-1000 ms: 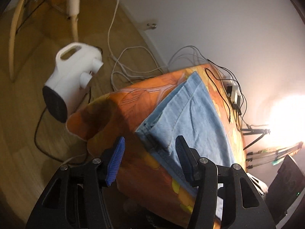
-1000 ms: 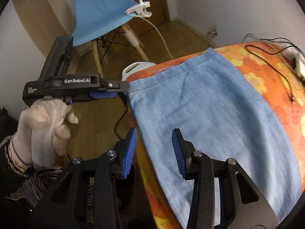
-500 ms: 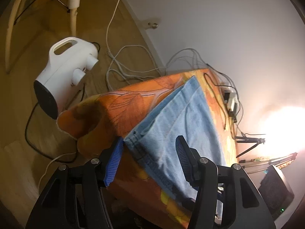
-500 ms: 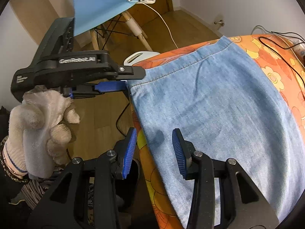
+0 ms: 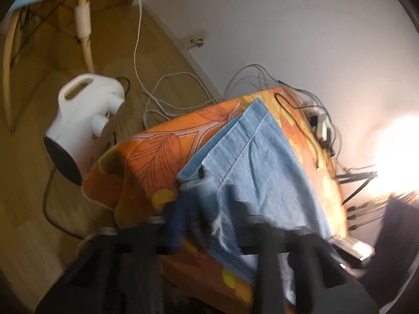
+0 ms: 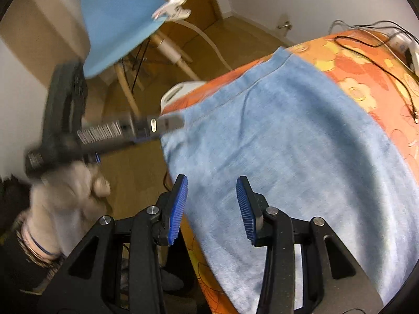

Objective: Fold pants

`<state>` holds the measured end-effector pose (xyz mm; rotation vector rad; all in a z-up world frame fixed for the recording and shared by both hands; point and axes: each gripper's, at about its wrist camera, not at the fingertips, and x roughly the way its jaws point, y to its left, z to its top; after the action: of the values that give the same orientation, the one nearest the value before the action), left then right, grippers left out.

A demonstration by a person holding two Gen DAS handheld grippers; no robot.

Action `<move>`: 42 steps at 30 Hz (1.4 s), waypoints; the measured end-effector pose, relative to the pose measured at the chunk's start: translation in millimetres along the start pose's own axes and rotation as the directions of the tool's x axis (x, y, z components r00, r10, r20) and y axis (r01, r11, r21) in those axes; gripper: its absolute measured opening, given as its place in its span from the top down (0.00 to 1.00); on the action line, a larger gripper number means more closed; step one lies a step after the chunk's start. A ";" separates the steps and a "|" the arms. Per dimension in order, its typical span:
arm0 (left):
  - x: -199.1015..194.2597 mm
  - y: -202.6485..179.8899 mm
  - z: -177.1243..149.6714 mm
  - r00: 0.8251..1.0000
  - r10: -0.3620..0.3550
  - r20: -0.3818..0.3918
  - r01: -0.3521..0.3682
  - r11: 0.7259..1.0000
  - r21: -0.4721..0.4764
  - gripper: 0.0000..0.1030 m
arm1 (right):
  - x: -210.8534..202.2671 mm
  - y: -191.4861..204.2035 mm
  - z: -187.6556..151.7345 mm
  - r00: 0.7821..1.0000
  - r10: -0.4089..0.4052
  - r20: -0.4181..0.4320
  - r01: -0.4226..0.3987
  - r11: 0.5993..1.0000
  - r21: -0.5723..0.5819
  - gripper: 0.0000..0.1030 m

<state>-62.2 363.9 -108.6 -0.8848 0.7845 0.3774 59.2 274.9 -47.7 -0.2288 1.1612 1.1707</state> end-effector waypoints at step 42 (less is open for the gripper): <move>-18.9 -69.1 -33.5 0.984 0.093 0.151 -0.144 0.919 0.368 0.51 | 81.1 -18.5 134.2 0.951 -0.160 -0.266 0.212 0.961 0.177 0.92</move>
<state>-49.0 296.1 -69.8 -0.4460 0.7585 0.3708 147.2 405.4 -60.0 -0.3293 1.4381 0.8652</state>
